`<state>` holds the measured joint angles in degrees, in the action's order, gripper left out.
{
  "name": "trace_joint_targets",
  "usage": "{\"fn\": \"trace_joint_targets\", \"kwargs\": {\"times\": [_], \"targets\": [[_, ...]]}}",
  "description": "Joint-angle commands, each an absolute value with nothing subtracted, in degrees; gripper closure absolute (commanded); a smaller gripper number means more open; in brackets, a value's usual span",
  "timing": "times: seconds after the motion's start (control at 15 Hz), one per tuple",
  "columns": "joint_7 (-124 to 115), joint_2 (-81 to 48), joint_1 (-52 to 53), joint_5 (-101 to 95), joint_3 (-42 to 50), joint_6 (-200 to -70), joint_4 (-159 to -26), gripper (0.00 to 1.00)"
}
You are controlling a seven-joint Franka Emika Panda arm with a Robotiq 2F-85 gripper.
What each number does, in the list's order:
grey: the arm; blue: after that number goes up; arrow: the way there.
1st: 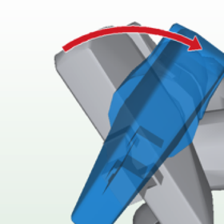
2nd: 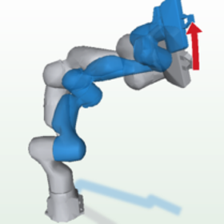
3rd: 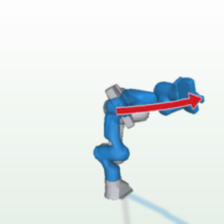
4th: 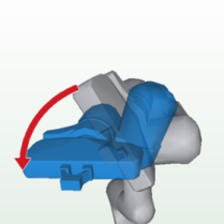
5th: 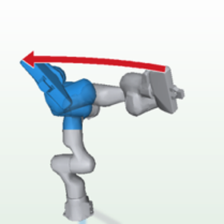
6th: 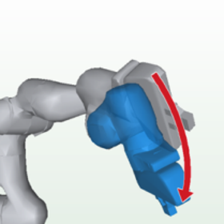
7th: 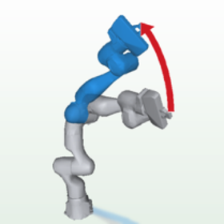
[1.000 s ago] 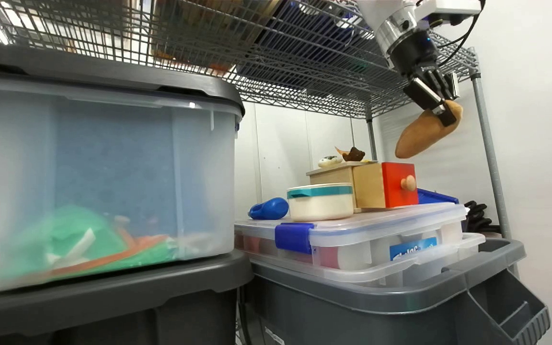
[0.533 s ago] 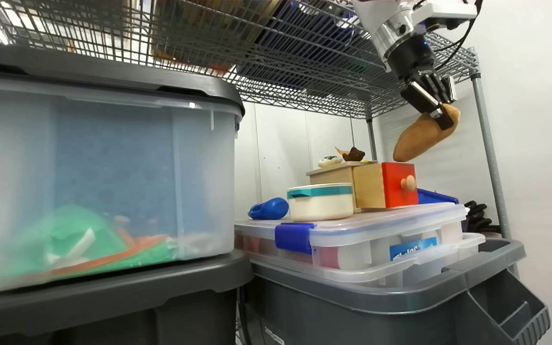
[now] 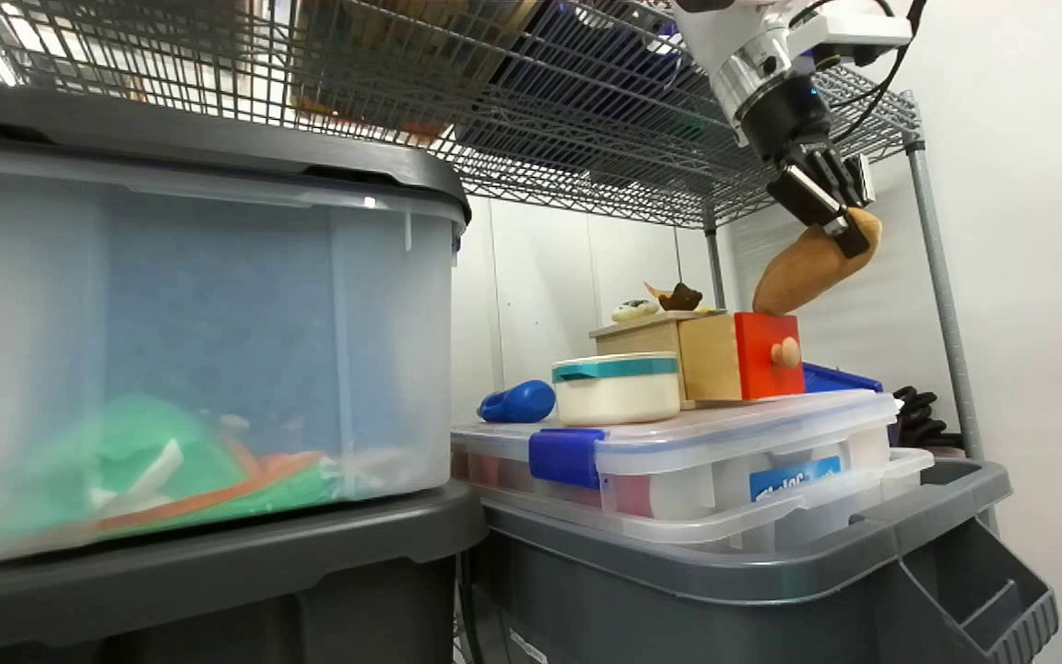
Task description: Put the brown plush, the teddy toy and the white toy in the drawer, and the scissors in the white container
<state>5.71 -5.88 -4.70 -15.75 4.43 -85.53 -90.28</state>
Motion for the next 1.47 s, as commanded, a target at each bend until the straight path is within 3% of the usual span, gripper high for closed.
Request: {"fn": "trace_joint_targets", "kwargs": {"times": [0.0, 0.73, 0.87, 1.4], "targets": [[5.4, -7.19, -4.01, -17.65, 4.04, -86.39, -88.61, 0.97], [5.6, -7.62, -3.52, -18.84, 3.88, -87.71, -87.58, 0.97], [5.51, -7.65, -3.47, -18.9, 3.85, -87.37, -87.35, 0.63], [5.33, -7.78, -3.43, -19.49, 3.86, -86.75, -85.58, 0.05]]}}
